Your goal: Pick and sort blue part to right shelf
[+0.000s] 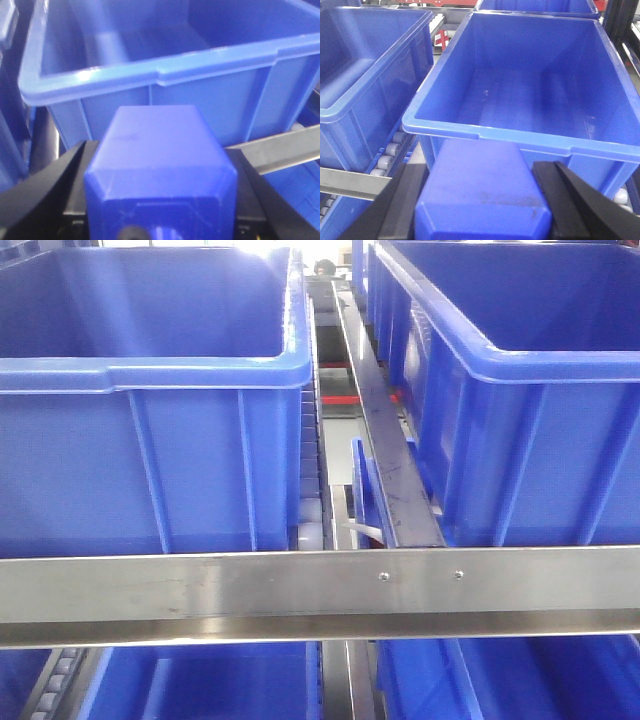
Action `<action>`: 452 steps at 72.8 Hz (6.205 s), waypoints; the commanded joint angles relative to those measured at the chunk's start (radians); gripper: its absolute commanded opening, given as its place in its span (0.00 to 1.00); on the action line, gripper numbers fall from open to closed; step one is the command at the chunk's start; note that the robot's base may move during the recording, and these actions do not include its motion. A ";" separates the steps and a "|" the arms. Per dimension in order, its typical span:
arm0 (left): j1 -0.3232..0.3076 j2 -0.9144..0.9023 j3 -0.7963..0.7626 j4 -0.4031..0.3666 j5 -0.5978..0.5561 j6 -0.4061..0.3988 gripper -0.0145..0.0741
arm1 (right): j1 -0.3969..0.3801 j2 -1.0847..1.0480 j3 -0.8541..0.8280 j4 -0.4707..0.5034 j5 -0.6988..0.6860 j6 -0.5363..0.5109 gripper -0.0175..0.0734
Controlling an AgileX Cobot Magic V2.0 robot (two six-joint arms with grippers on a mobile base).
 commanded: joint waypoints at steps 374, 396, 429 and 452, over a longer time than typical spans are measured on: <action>0.104 1.402 -1.297 -0.108 0.394 0.015 0.47 | -0.001 0.019 -0.025 0.000 -0.098 -0.006 0.43; 0.104 0.988 -0.877 -0.076 0.136 0.015 0.32 | -0.001 0.019 -0.025 0.000 -0.098 -0.006 0.43; 0.104 0.501 -0.511 -0.067 -0.114 0.015 0.31 | -0.001 0.019 -0.025 0.000 -0.099 -0.006 0.43; 0.104 0.237 -0.468 -0.067 -0.112 0.015 0.31 | -0.001 0.019 -0.025 0.000 -0.115 -0.006 0.43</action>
